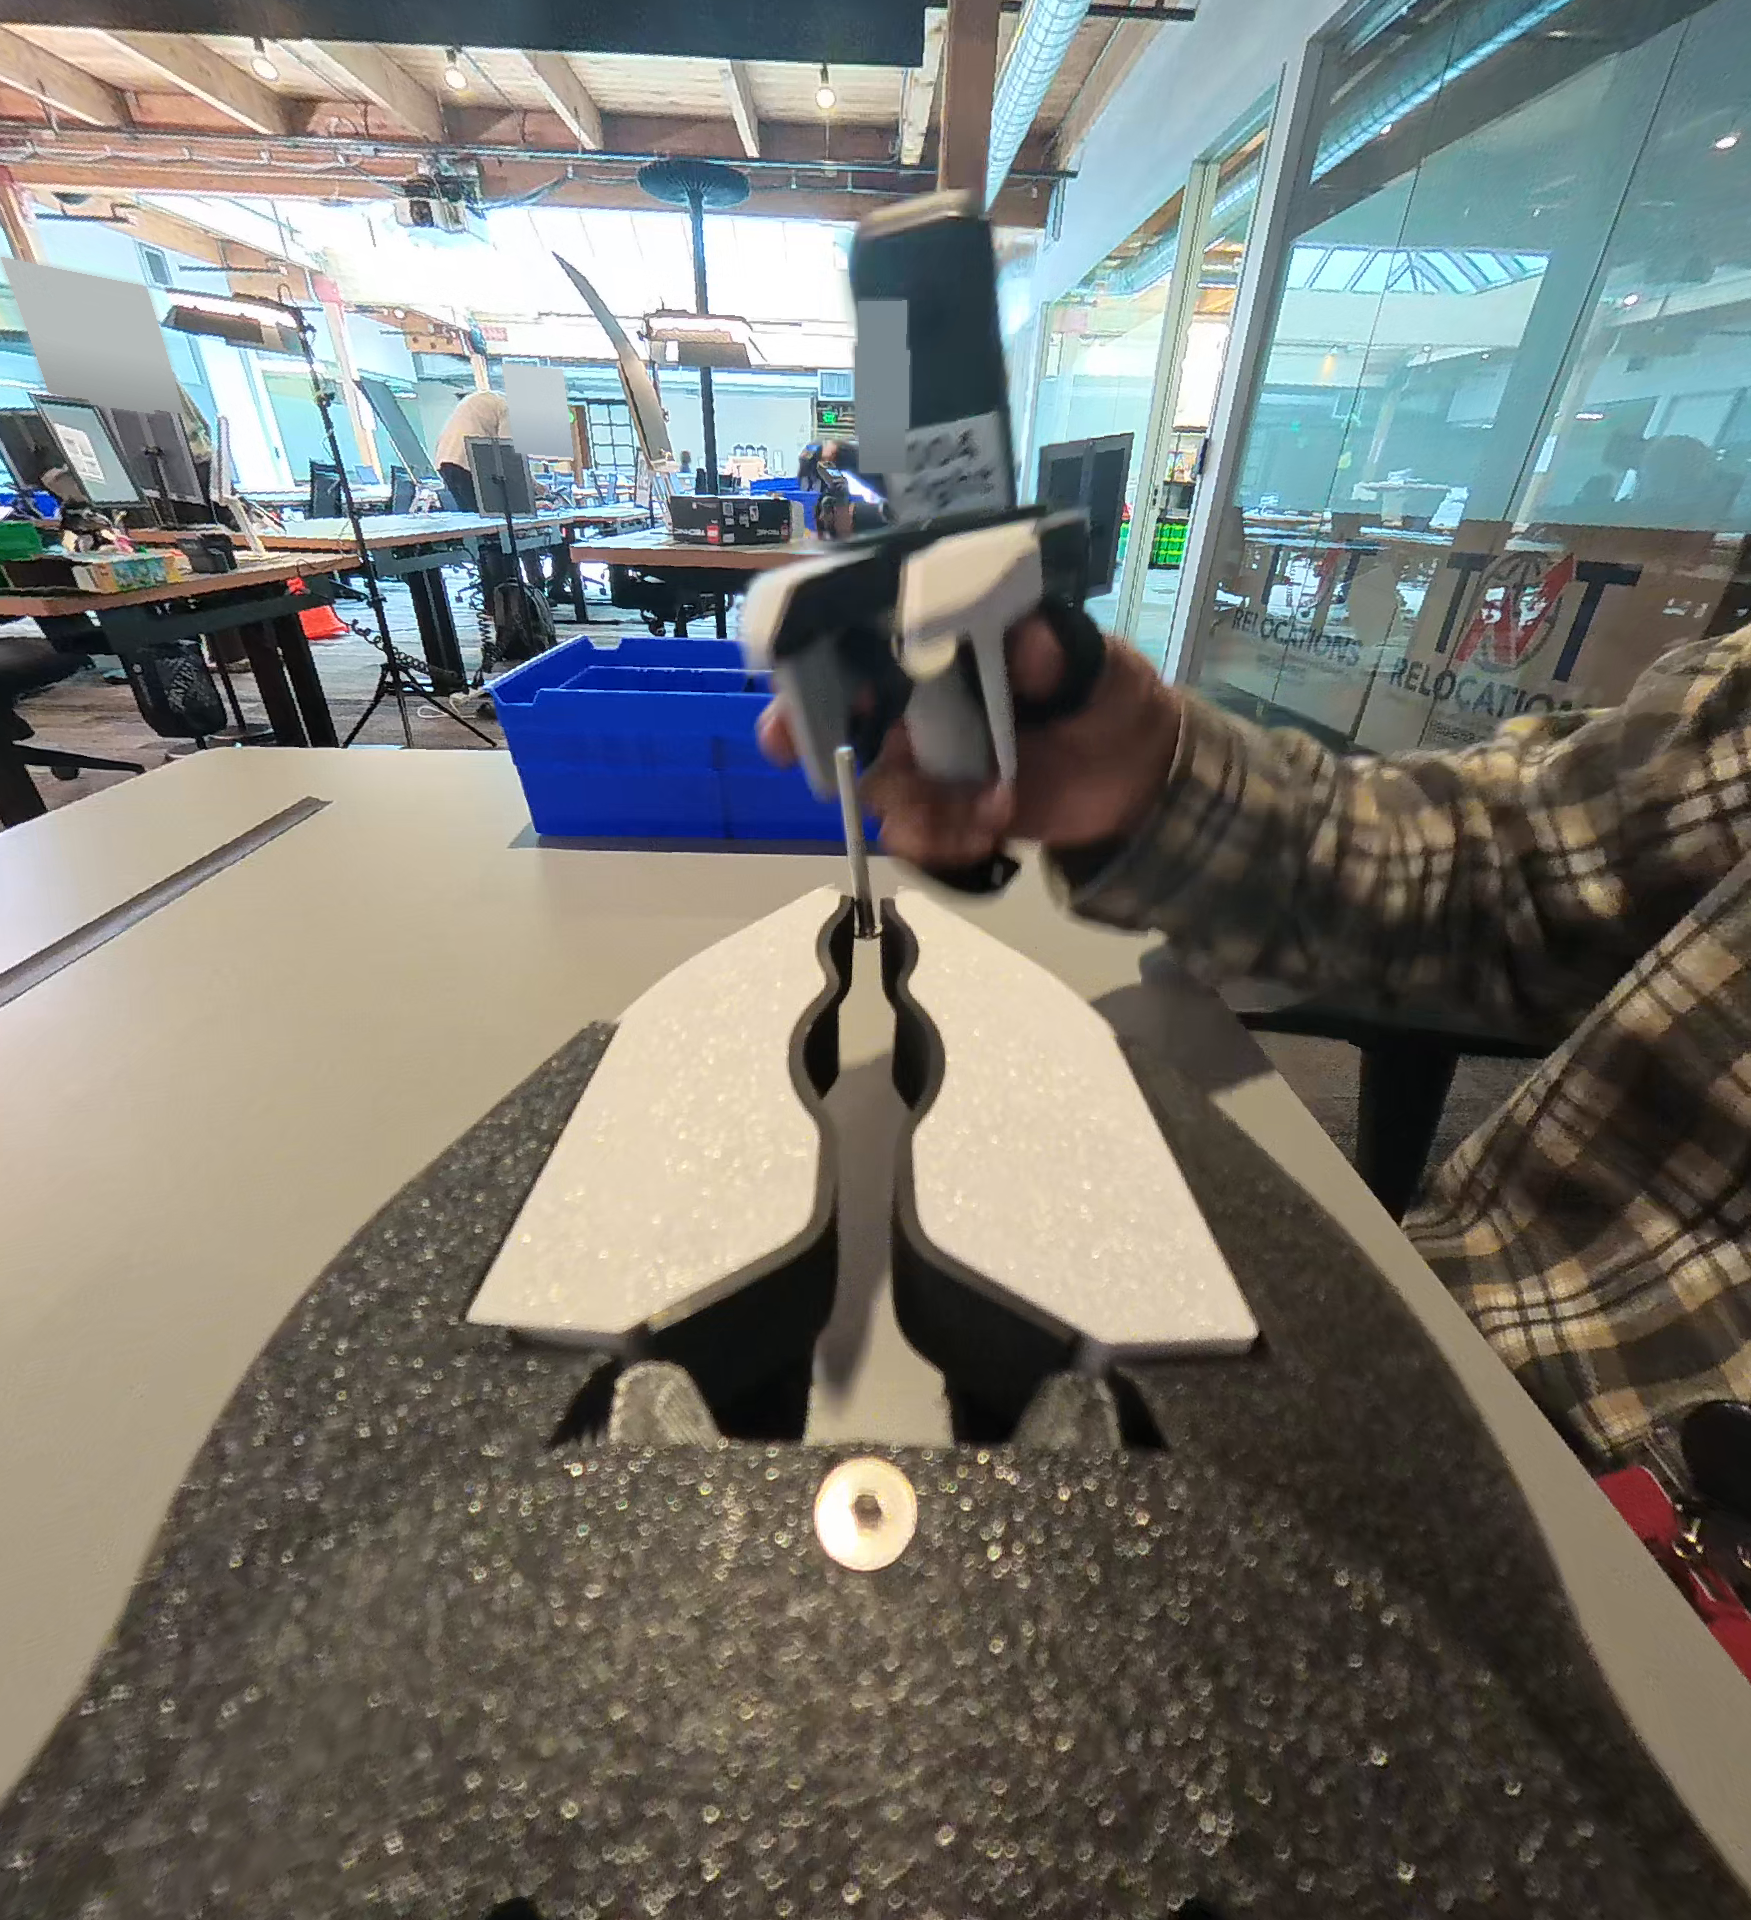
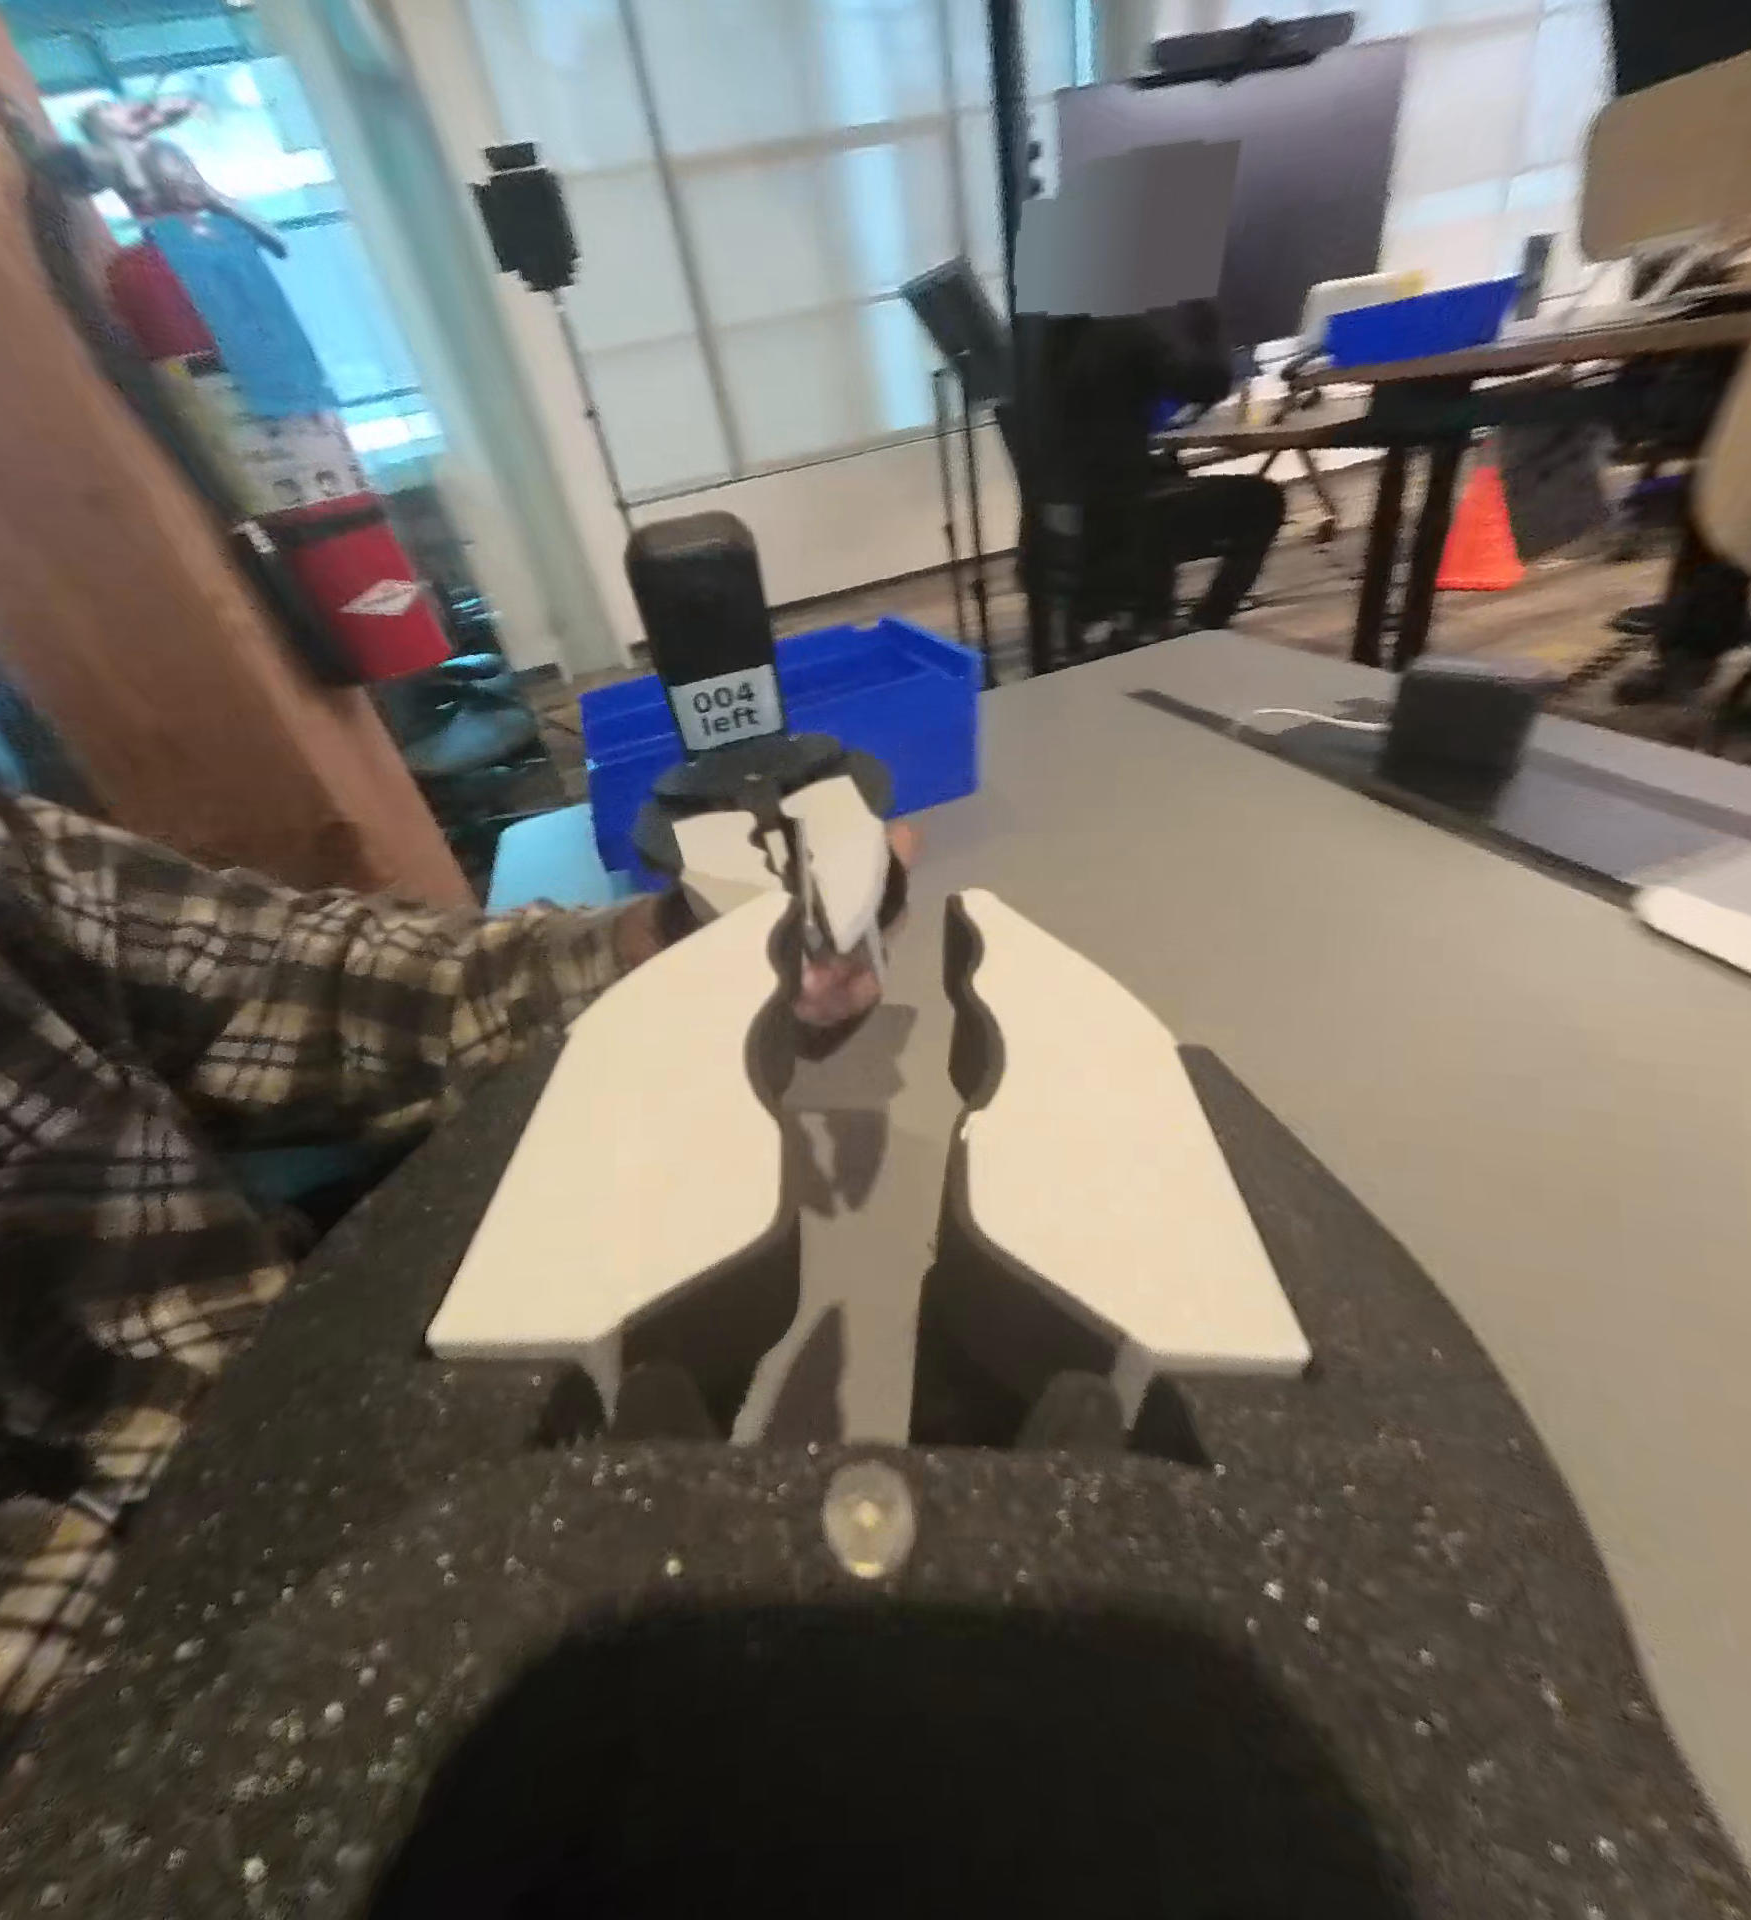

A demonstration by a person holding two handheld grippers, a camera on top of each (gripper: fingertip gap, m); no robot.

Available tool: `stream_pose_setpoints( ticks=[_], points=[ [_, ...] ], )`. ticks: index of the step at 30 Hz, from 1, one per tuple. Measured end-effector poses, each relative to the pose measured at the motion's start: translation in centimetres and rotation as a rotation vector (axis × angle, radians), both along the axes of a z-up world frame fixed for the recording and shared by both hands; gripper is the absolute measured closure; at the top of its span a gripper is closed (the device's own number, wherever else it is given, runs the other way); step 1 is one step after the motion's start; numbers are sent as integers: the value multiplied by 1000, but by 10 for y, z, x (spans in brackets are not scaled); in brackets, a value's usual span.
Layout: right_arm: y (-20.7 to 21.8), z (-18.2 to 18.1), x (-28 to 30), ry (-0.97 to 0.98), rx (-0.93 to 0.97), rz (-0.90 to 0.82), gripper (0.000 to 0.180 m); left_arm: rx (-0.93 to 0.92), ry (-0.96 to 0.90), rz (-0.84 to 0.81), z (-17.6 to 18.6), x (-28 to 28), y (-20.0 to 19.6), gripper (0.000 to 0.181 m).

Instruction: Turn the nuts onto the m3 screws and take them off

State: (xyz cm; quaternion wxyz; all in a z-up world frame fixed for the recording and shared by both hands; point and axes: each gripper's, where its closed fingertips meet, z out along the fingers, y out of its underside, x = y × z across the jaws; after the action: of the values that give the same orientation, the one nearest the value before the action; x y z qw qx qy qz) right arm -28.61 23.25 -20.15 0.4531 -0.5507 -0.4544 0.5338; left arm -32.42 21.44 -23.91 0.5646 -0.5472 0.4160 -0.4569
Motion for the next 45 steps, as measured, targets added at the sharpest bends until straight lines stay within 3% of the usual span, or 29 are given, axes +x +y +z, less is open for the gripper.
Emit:
stream_pose_setpoints(
  ticks=[6,17,22,27,32,38,45],
  points=[
    [-16,-5,-50,-4,13,130,158,3,-1,-7,2,0,-1,177],
    [-26,-7,-66,-41,45,183,178,22,-19,-7,8,0,-4,177],
    [-13,13,-48,11,12,125,178,-32,-30,46,6,-4,8,150],
    [49,32,27,-89,63,-168,178,-52,-57,105,10,-10,17,125],
    [156,40,179,-250,12,-634,178,-57,-46,110,8,-7,17,120],
    [232,-8,330,-404,-169,-1004,177,-68,-23,118,0,-6,21,120],
    [253,-69,386,-562,-313,-1124,177,-88,-13,120,-6,-7,25,122]
  ],
)
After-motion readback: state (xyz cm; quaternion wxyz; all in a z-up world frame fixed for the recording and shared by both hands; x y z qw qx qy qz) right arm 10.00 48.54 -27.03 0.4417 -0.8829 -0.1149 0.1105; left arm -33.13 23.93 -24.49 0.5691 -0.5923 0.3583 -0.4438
